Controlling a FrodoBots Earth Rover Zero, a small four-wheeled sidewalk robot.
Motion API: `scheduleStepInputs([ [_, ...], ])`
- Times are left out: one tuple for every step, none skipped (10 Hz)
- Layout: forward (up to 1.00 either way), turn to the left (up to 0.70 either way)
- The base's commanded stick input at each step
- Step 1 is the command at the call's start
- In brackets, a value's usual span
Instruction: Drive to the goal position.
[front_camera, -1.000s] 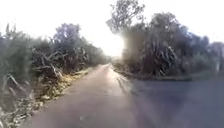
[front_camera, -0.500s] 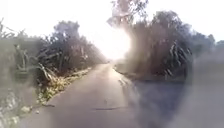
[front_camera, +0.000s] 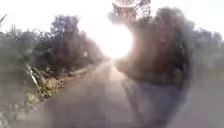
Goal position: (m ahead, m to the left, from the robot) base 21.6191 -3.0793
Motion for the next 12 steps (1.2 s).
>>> scheduleStepInputs([
  [1.00,0.00],
  [1.00,0.00],
  [1.00,0.00],
  [1.00,0.00],
  [1.00,0.00],
  [1.00,0.00],
  [1.00,0.00],
  [1.00,0.00],
  [1.00,0.00],
  [1.00,0.00],
  [1.00,0.00],
  [1.00,0.00],
])
